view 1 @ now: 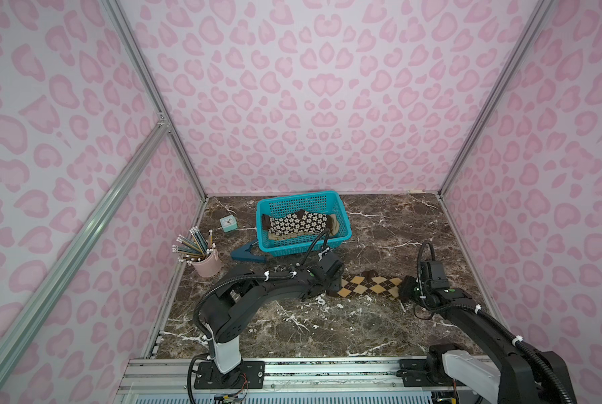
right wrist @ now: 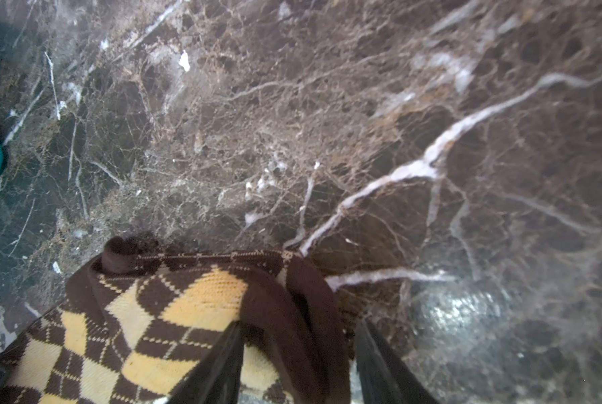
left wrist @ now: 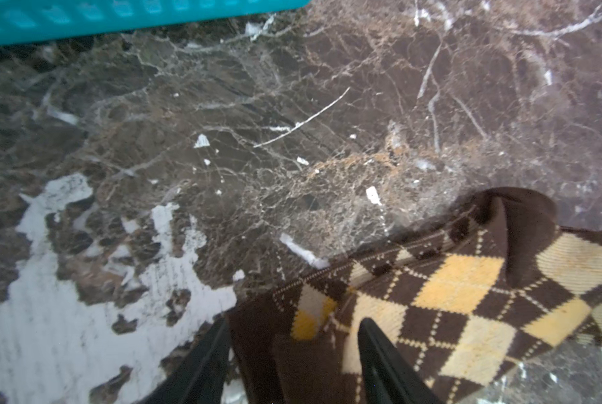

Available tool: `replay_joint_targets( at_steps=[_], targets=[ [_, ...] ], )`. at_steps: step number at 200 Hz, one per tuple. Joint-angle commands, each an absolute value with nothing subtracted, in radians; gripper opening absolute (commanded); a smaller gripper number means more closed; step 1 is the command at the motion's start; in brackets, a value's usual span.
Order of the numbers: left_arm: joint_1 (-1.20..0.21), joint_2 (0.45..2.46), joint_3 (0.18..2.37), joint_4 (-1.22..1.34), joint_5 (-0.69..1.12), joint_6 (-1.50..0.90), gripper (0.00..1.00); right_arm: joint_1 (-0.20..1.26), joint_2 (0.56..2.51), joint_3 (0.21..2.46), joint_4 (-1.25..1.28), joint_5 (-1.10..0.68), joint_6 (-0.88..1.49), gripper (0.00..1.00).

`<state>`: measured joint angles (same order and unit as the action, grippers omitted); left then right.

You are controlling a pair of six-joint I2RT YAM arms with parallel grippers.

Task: Place the socks together as a pair
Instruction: Pick up a pair of socks from the center of the board.

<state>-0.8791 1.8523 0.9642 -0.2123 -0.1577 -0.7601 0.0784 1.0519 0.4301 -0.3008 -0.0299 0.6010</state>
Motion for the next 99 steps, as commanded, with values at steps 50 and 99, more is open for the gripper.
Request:
replay_joint_targets(
  at_steps=[50,99],
  targets=[
    [-0.878,1.921,0.978,-0.204,-0.132,-0.736,0.24,0.077,1.077,0.411,-0.238,-0.066,0.599,0.33],
    [-0.879,1.889,1.032,-0.226,-0.098,-0.696,0.04,0.079,1.097,0.437,-0.237,-0.195,0.607,0.05]
  ],
)
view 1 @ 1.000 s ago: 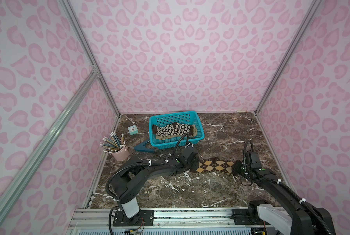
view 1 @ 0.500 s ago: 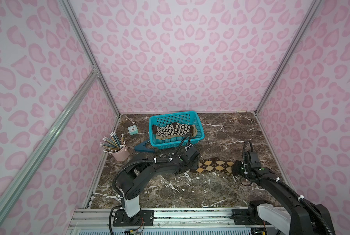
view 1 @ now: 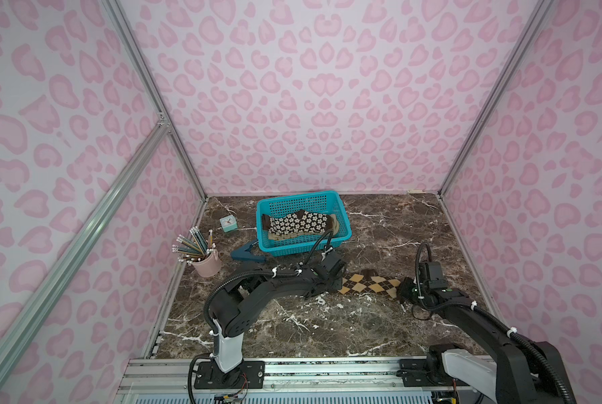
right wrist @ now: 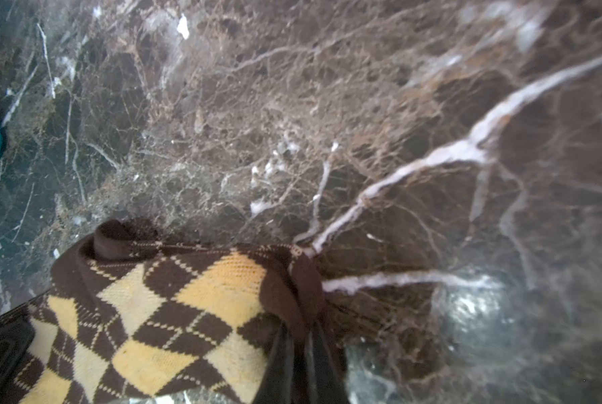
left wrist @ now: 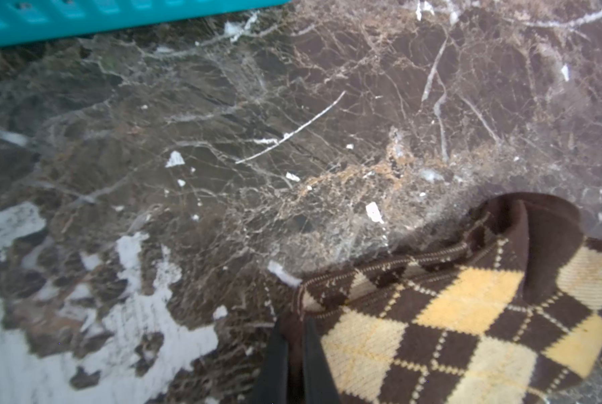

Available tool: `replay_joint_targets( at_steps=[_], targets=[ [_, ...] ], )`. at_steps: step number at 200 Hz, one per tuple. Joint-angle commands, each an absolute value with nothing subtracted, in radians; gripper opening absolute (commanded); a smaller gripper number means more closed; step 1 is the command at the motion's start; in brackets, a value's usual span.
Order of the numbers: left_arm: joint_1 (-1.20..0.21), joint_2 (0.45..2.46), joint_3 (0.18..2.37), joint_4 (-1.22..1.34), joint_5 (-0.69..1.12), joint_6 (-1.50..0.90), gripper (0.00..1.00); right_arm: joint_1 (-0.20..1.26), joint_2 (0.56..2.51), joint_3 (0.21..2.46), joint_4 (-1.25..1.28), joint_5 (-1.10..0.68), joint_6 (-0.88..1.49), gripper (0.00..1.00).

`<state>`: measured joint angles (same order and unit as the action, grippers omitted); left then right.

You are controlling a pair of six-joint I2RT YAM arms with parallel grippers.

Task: Place the socks together as a pair
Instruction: Pick up a pair of socks from the center of the board.

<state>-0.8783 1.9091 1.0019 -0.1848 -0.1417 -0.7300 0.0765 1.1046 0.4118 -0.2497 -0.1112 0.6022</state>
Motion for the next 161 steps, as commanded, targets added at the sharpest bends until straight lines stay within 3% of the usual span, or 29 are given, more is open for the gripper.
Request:
replay_joint_targets(
  at_steps=[1,26,83,128,161],
  targets=[
    [-0.879,1.887,1.034,-0.228,-0.097,-0.695,0.04,0.08,1.094,0.437,-0.238,-0.196,0.606,0.05],
    [-0.876,1.803,1.047,-0.252,-0.095,-0.684,0.03,0.08,1.002,0.486,-0.288,-0.219,0.606,0.0],
    [-0.804,1.582,1.126,-0.365,-0.081,-0.642,0.04,0.161,0.905,0.712,-0.361,-0.261,0.628,0.0],
    [-0.648,1.492,1.23,-0.485,-0.074,-0.554,0.04,0.354,1.126,0.983,-0.253,-0.264,0.638,0.0],
    [-0.477,1.493,1.278,-0.526,-0.05,-0.483,0.04,0.407,1.386,1.204,-0.173,-0.304,0.614,0.0]
  ],
)
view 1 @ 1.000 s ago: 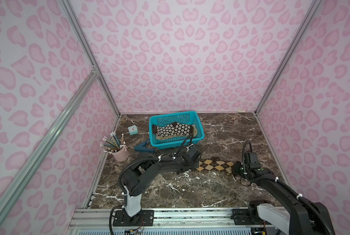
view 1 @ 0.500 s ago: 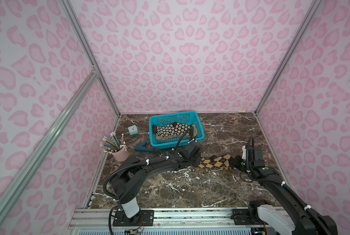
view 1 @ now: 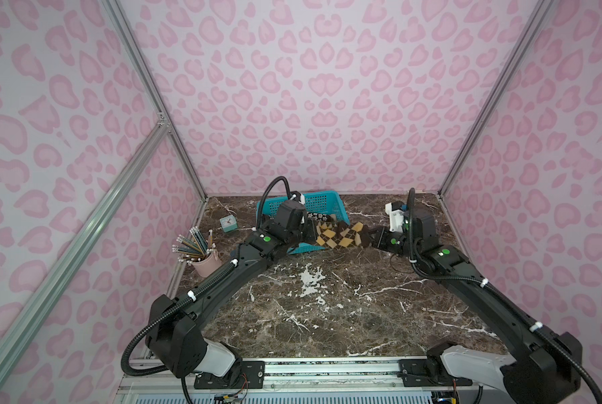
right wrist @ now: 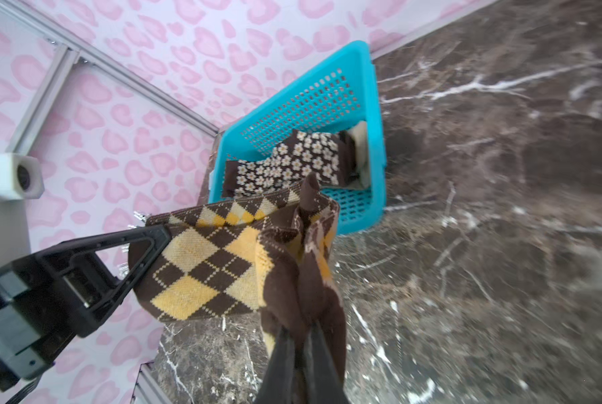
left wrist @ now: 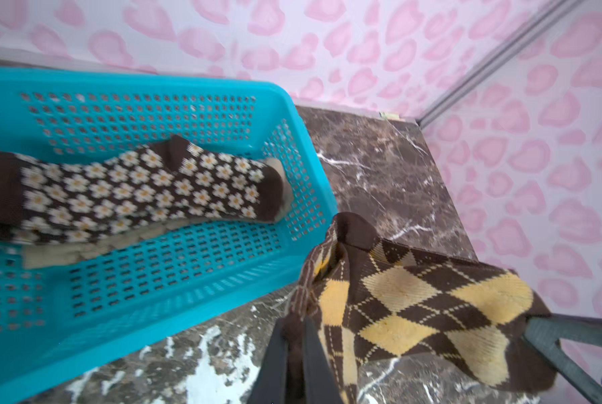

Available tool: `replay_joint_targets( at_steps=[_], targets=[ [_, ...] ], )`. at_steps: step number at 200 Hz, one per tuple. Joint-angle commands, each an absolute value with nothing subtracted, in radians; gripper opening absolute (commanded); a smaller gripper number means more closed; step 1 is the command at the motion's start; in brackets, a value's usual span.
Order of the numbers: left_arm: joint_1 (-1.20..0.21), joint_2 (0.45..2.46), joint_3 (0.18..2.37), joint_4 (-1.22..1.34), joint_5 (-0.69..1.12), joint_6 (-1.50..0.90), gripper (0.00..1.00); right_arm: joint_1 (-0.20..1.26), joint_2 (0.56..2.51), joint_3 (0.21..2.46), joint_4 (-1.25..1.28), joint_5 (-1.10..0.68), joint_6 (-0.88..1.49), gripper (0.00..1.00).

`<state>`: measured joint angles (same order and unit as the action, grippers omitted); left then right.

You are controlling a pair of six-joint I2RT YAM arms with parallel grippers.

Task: Place the socks together as a pair
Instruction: Pick up a pair of socks from the center of the board, then place a pair of socks in the bin.

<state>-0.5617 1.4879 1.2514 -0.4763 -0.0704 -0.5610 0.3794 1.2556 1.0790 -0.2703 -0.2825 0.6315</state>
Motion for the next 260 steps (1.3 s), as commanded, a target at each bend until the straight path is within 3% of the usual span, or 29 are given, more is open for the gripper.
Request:
replay_joint_targets(
  at_steps=[1,72,129,136,148,164,182,184,186,188,233,260],
  targets=[
    [-0.473,1.495,1.294,-0.527,-0.049,-0.481,0.04,0.408,1.395,1.213,-0.173,-0.306,0.613,0.0],
    [-0.248,1.713,1.416,-0.451,-0.039,-0.392,0.04,0.399,1.986,1.795,-0.222,-0.402,0.54,0.0],
    [-0.194,1.915,1.468,-0.36,-0.066,-0.337,0.03,0.361,2.268,1.987,-0.254,-0.423,0.526,0.0],
    [-0.193,1.938,1.482,-0.371,-0.08,-0.332,0.04,0.358,2.278,1.997,-0.264,-0.419,0.522,0.04],
    [-0.194,1.964,1.495,-0.379,-0.095,-0.321,0.13,0.354,2.284,1.997,-0.277,-0.436,0.513,0.1],
    [-0.193,1.967,1.499,-0.375,-0.109,-0.319,0.45,0.35,2.266,1.99,-0.315,-0.426,0.49,0.3],
    [-0.193,1.955,1.515,-0.389,-0.118,-0.326,0.64,0.341,2.219,1.935,-0.307,-0.432,0.486,0.48],
    [-0.193,1.952,1.517,-0.391,-0.117,-0.327,0.72,0.341,2.214,1.926,-0.305,-0.433,0.486,0.5],
    [-0.192,1.948,1.518,-0.394,-0.116,-0.328,0.92,0.339,2.206,1.917,-0.304,-0.433,0.485,0.51],
    [-0.192,1.944,1.521,-0.395,-0.114,-0.328,1.0,0.339,2.198,1.909,-0.304,-0.433,0.486,0.53],
    [-0.188,1.766,1.529,-0.461,-0.158,-0.372,0.98,0.301,1.931,1.675,-0.293,-0.395,0.488,0.68],
    [-0.187,1.485,1.32,-0.342,-0.124,-0.385,0.98,0.279,1.64,1.419,-0.254,-0.304,0.405,0.78]
  ],
)
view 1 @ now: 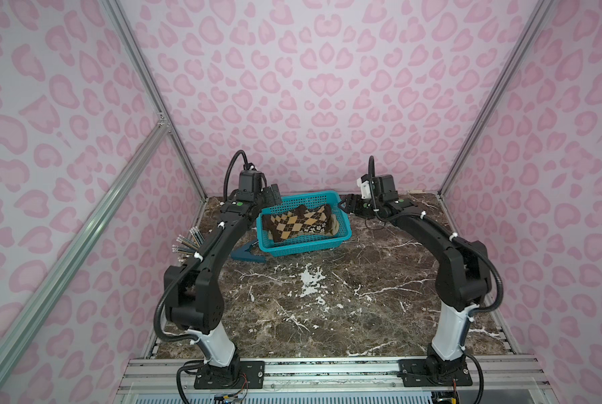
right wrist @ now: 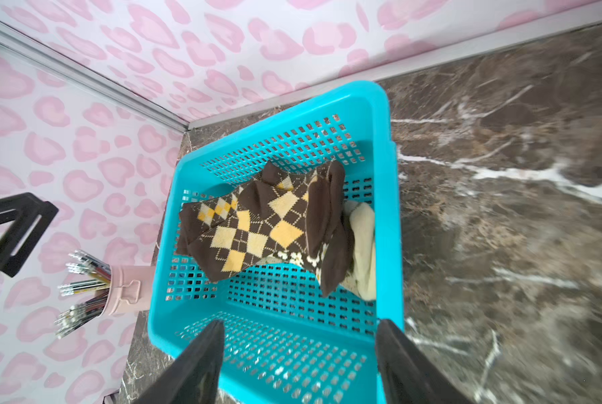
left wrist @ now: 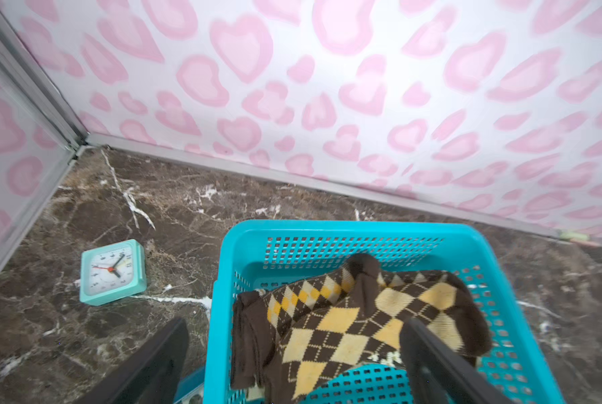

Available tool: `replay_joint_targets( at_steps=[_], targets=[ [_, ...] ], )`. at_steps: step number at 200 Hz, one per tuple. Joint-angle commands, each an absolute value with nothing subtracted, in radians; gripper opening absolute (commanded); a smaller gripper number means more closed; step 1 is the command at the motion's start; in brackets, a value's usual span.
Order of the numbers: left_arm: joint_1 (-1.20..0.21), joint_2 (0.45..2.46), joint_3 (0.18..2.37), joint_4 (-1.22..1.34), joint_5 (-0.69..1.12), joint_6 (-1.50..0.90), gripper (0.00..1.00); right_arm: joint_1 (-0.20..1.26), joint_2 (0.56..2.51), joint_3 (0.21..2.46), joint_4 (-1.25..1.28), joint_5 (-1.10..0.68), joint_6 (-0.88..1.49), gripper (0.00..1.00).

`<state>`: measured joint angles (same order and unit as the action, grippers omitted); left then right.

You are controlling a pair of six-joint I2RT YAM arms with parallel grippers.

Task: Place the socks together as a pair
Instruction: Place a pair of socks in the bin, then reset both arms

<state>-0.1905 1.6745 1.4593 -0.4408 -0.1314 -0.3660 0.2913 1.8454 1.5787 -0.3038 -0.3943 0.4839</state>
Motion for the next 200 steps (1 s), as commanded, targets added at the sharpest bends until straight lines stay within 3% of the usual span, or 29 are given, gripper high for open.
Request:
replay_joint_targets(
  at_steps=[1,22,27,60,80,109,134,181,200],
  targets=[
    [-0.188,1.474,1.31,-0.333,-0.123,-0.385,0.98,0.278,1.628,1.407,-0.252,-0.296,0.399,0.78],
    [-0.188,1.212,1.033,-0.182,-0.162,-0.39,0.98,0.266,1.358,1.095,-0.141,-0.094,0.332,0.92],
    [-0.188,1.167,0.977,-0.155,-0.188,-0.391,0.98,0.259,1.299,1.018,-0.103,-0.054,0.319,0.99],
    [-0.184,1.138,0.806,-0.084,-0.375,-0.322,0.98,0.135,1.05,0.621,0.162,0.121,0.273,1.0],
    [-0.18,1.213,0.733,0.063,-0.465,-0.24,0.98,0.111,0.999,0.378,0.504,0.219,0.2,1.0],
    [-0.175,1.283,0.599,0.386,-0.437,-0.179,0.98,0.111,1.09,0.137,1.046,0.226,0.064,1.0],
    [-0.175,1.293,0.403,0.793,-0.418,-0.137,0.98,0.11,1.271,0.123,1.24,0.283,0.021,1.0],
    [-0.158,1.424,0.346,1.18,-0.347,-0.029,0.97,0.054,1.61,0.041,1.742,0.254,0.032,1.0],
    [-0.138,1.462,0.381,1.135,-0.229,-0.056,0.98,0.012,1.522,0.059,1.566,0.194,0.08,1.0]
  ],
)
